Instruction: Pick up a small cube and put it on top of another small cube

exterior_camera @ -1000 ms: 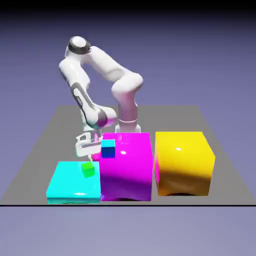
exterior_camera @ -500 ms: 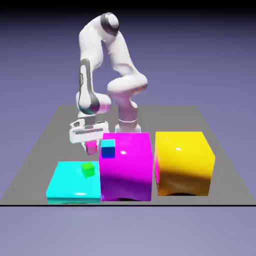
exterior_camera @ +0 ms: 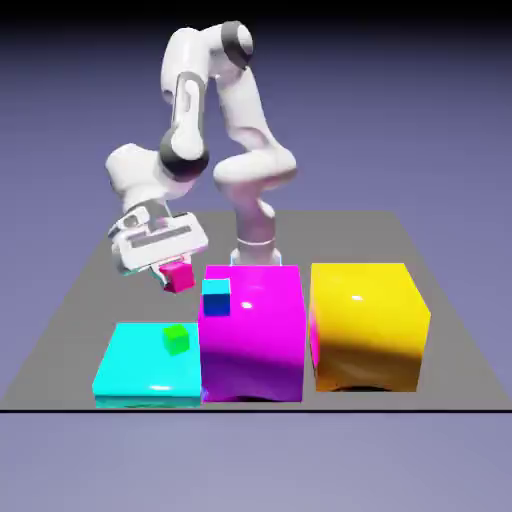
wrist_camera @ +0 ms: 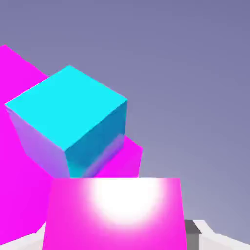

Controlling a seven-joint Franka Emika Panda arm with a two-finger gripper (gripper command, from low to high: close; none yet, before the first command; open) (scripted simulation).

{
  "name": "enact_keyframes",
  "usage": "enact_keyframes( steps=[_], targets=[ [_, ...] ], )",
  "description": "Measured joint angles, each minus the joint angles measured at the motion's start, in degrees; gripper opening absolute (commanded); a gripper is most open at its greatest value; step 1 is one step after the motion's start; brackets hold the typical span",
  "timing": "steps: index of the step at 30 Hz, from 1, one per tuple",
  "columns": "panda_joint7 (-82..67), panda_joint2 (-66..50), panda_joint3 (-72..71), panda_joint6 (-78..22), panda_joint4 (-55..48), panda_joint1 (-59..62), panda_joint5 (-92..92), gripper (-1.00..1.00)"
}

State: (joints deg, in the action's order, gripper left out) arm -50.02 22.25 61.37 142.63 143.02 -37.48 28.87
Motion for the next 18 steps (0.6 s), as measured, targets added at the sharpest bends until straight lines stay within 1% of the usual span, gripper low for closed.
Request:
enact_keyframes(
  steps=[8,10,13,14,16,18],
  targets=[
    [16.67,0.82,-7.34,-15.62,-9.68,-1.04,-19.60,-1.00],
    [16.99,1.33,-7.31,-15.81,-9.60,-1.72,-20.25,-1.00],
    [11.19,-4.81,-2.55,-8.35,-6.28,-7.30,-13.17,-1.00],
    [9.88,-6.19,-1.48,-6.67,-5.53,-8.55,-11.57,1.00],
    [9.89,-6.19,-1.48,-6.61,-5.53,-8.56,-11.58,1.00],
    [13.76,-2.10,-4.65,-11.58,-7.74,-4.84,-16.32,1.00]
  ],
)
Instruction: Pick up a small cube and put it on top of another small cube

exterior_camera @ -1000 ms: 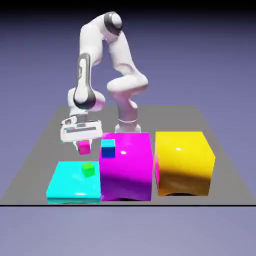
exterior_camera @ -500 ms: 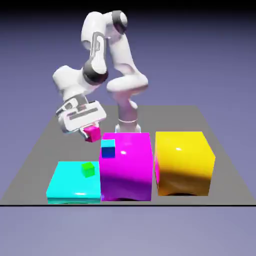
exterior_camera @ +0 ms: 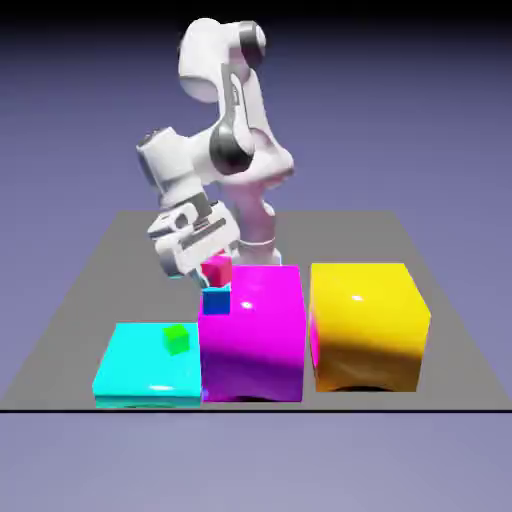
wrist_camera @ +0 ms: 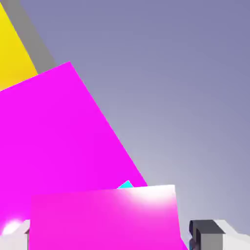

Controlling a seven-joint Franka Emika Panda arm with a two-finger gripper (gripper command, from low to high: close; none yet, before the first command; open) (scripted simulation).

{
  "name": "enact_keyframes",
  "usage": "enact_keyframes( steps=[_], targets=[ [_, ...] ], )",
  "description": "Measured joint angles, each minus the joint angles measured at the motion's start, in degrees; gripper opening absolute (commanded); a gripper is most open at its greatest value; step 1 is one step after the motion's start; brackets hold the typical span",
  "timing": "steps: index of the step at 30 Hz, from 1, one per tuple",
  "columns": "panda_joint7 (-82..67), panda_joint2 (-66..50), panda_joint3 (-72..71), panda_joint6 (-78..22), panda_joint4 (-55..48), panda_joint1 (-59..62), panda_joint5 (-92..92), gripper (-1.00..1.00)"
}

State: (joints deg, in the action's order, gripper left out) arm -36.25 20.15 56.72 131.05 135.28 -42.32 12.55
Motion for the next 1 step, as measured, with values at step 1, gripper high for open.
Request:
enact_keyframes(
  steps=[1],
  targets=[
    [1.94,2.05,-1.59,-2.49,-1.11,1.86,-2.37,1.00]
  ],
)
